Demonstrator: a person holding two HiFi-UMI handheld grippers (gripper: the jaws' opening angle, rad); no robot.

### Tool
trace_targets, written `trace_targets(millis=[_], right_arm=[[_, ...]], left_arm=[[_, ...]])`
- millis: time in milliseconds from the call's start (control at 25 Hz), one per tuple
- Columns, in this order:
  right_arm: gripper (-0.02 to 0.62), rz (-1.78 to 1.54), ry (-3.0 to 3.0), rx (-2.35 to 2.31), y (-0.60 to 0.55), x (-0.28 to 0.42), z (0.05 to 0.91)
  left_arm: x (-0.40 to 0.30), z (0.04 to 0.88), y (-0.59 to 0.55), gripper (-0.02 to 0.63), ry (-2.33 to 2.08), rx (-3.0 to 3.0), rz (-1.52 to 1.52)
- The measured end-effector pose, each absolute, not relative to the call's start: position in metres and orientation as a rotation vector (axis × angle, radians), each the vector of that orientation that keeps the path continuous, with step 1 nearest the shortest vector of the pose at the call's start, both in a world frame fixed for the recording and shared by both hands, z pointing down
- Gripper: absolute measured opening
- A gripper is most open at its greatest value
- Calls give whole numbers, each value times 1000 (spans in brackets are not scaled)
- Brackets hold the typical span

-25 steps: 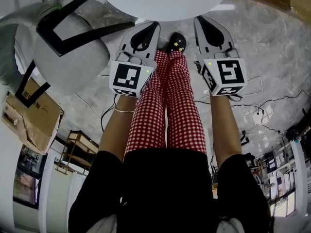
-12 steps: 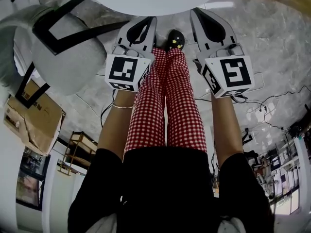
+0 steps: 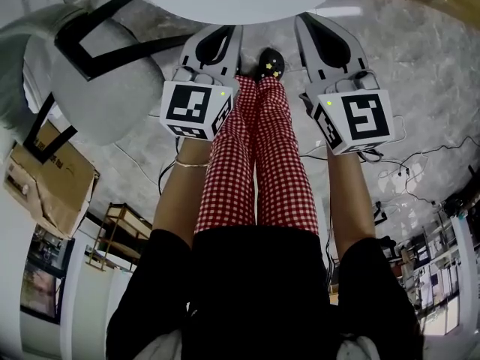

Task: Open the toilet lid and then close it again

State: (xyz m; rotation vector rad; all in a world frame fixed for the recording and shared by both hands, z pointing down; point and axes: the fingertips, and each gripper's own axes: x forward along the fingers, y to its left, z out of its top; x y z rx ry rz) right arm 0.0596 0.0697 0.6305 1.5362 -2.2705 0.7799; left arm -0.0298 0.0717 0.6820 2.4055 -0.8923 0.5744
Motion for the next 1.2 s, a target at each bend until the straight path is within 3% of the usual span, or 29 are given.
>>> trace_targets(millis=[1200], right_arm=[[20,694,-2357,1598,50,57,563]], left_arm=[[-31,613,55,3,-928,2423,445]])
